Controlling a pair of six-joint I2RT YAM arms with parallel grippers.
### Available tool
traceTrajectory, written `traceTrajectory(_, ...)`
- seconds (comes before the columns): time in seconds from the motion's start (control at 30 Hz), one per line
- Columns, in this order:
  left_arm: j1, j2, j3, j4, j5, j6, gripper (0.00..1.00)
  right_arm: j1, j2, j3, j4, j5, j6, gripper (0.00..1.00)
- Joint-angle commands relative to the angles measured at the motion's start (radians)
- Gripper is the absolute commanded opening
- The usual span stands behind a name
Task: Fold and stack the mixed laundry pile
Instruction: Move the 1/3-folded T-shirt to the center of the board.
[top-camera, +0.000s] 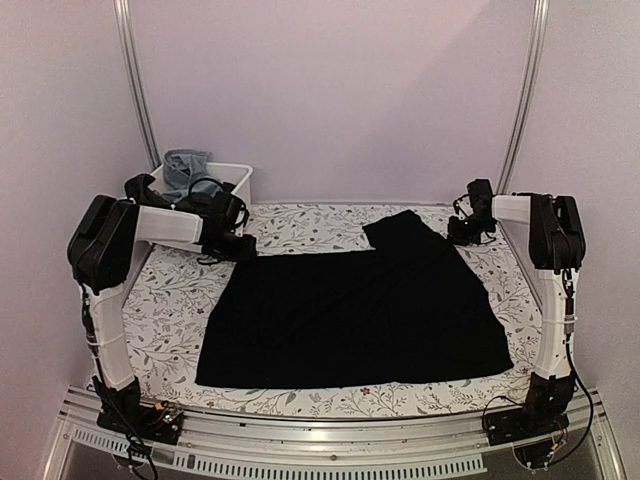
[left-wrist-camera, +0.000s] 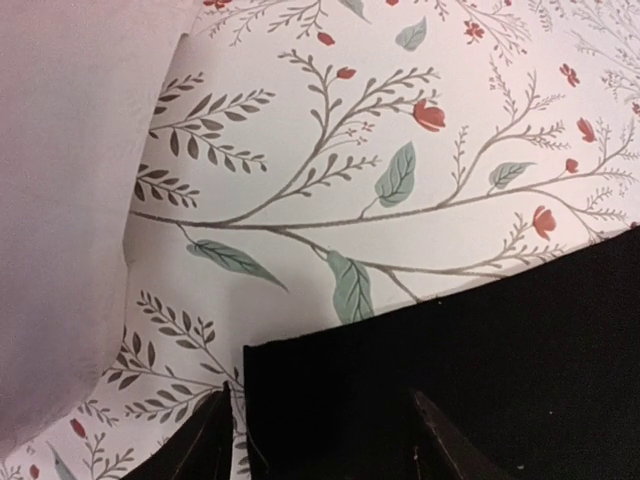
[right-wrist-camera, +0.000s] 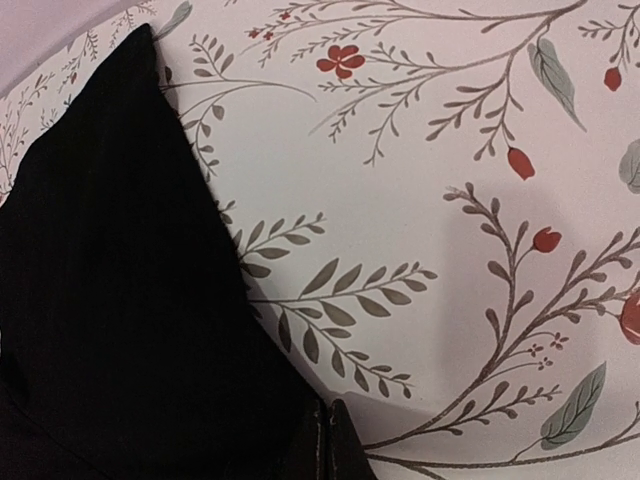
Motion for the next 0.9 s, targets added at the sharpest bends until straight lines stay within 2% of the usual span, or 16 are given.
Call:
traceTrajectory(0.0, 0.029, 0.063, 0.069, -0.041, -0.037, 0.018, 0.55, -0.021, -0.004, -0.013, 0.004, 0.014, 0.005, 0.0)
traceTrajectory(0.37, 0.048, 0.216, 0.231, -0.092, -0.029, 0.031, 0.41, -0.033, 0.007, -0.004, 0.002, 0.01, 0.004, 0.01)
traceTrajectory(0.5, 0.048, 0.22, 0.239, -0.094, -0.009, 0.029, 0.3, -0.033, 0.021, 0.026, 0.002, -0.019, 0.003, 0.12)
traceTrajectory(0.57, 0.048, 0.215, 0.237, -0.093, 0.002, 0.027, 0.22, -0.033, 0.029, 0.045, 0.001, -0.035, 0.002, 0.23)
traceTrajectory(0.63, 0.048, 0.207, 0.233, -0.091, 0.009, 0.024, 0.15, -0.033, 0.042, 0.064, -0.001, -0.051, -0.001, 0.29)
traceTrajectory(0.73, 0.047, 0.194, 0.225, -0.083, 0.022, 0.023, 0.06, -0.032, 0.064, 0.094, -0.009, -0.085, -0.005, 0.34)
traceTrajectory(0.87, 0.047, 0.182, 0.223, -0.077, 0.031, 0.02, 0.0, -0.033, 0.101, 0.134, -0.032, -0.147, -0.014, 0.38)
